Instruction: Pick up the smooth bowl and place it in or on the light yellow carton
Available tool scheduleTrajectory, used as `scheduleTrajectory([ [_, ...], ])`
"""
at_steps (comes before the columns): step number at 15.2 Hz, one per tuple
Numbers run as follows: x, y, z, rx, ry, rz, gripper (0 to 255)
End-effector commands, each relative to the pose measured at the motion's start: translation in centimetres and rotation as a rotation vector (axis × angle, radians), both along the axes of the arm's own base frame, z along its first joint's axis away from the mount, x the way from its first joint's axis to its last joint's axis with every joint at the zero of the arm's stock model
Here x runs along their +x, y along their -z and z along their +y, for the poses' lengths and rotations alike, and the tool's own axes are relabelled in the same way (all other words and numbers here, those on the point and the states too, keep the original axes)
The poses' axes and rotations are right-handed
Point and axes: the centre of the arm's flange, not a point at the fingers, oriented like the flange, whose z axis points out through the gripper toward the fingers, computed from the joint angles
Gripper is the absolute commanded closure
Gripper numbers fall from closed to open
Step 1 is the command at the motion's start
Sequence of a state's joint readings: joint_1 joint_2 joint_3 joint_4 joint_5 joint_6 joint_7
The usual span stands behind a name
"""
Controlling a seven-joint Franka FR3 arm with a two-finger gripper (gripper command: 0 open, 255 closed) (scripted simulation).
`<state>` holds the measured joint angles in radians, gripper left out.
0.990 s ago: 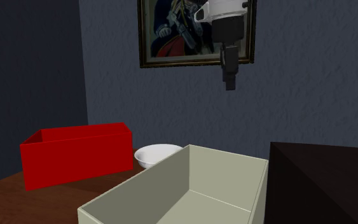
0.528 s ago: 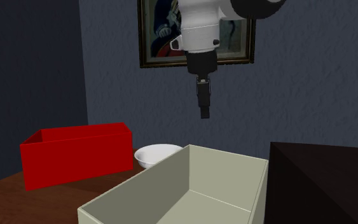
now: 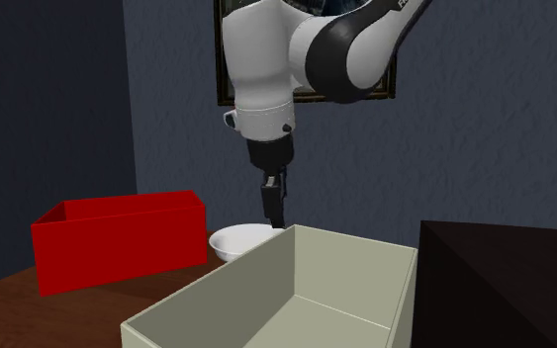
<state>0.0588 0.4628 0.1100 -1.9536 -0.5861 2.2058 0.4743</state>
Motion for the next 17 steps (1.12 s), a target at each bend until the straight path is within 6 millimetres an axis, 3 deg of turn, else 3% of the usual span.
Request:
scheduleTrajectory([
  [1, 1.8, 2.0, 0.3, -0.024, -0.009, -0.001, 0],
  [8, 7.8, 9.3, 0.9, -0.101, -0.04, -0.005, 0],
  [17, 8.1, 13.2, -1.1, -0.106, -0.042, -0.006, 0],
])
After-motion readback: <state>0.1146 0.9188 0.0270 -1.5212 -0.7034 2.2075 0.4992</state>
